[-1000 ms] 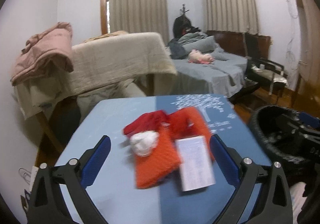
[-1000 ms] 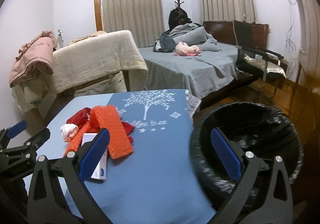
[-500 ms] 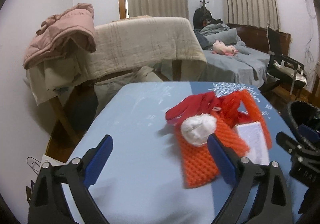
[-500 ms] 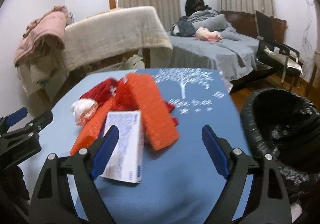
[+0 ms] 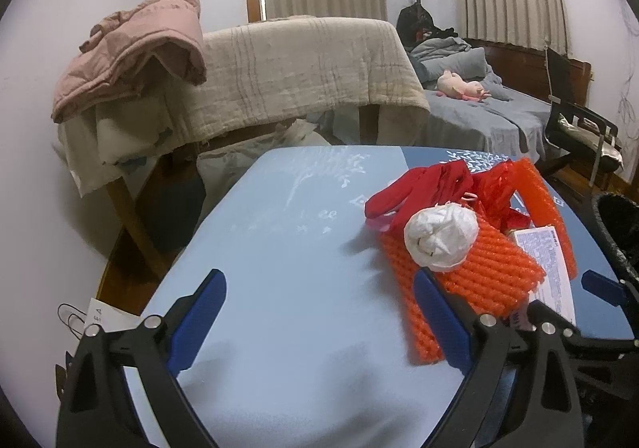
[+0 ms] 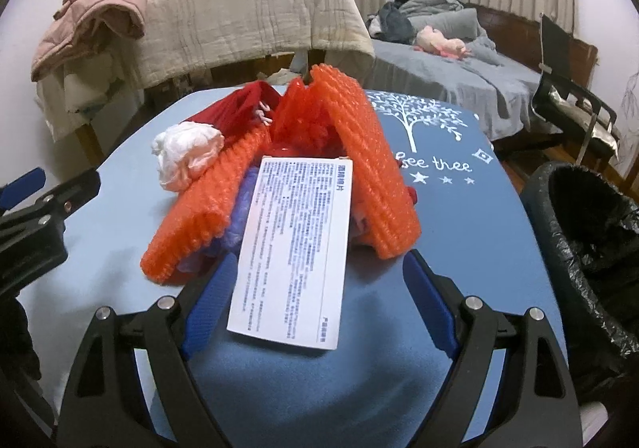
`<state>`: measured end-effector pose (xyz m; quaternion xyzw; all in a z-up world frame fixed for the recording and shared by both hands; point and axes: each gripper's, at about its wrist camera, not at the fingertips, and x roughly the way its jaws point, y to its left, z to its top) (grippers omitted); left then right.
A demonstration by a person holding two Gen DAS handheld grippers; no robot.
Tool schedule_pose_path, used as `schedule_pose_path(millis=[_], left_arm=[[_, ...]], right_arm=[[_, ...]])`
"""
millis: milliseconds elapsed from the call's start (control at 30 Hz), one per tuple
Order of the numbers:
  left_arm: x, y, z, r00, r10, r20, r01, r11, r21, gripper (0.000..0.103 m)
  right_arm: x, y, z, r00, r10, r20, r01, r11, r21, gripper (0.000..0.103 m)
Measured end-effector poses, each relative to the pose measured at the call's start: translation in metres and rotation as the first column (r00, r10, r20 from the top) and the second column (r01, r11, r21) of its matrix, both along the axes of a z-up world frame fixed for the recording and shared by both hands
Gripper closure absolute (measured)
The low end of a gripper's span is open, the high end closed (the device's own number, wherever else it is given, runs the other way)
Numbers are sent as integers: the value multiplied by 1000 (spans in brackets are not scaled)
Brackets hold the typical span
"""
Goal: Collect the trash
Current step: 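Grasp the white leaflet with the right tool while the left tool grasps the white tissue, then carry the leaflet and tissue over the black bin and open both tools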
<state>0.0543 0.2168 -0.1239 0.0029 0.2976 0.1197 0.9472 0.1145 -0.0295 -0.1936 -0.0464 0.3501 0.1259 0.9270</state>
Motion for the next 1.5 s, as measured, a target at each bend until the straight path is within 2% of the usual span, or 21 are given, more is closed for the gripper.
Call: schedule_pose_path(millis=[167,333,367,467,567,733,900,1167,1233,1333,1367,1500], left_arm=[[1,-3,-2,1000,-12,-6,12,1000,-8,10],[1,-6,-2,1000,-19,-9,19,1000,-9,10],[1,-5,-1,1000,-18,-7,18,1000,-12,10],[0,-4,0,1000,-12,0,12,1000,-26,10],[2,-5,2,1000,-13,-3,12,999,-37,10],[9,-14,3,999,-31,-5,31,998,-62,10],[21,-28,8,997,-73,3,73,996,-48,21],[51,-42,1,993,-114,-6,114,991,-69,22],[58,-44,-2,992,-121,-18,119,990,-75,28],[66,-45,-9,986,-163,-36,158,980,-119,50],[68,-46,-12,983,-177,-42,170,976,-135,60],[65,-49,-13,983,-180,-32,175,978,-115,69]], right_arm=[[2,-11,4,999,-43,10,43,999,-19,21],[4,-6,-3,1000,-7,-21,6,1000,-17,21],[5,-4,-5,1000,-1,-29,1,1000,-20,25],[11,-5,-9,997,23,-77,-23,1000,-4,48],[12,-9,-7,996,31,-87,-30,999,22,49],[7,-21,12,999,36,-33,-35,999,33,49],[9,-34,27,999,39,-1,-39,998,58,49],[21,-50,45,999,23,29,-25,997,72,49],[25,-54,48,999,17,34,-19,997,74,49],[27,-57,50,999,19,44,-22,998,63,49],[28,-58,50,999,20,45,-22,998,62,49],[28,-60,49,999,20,40,-23,997,70,49]])
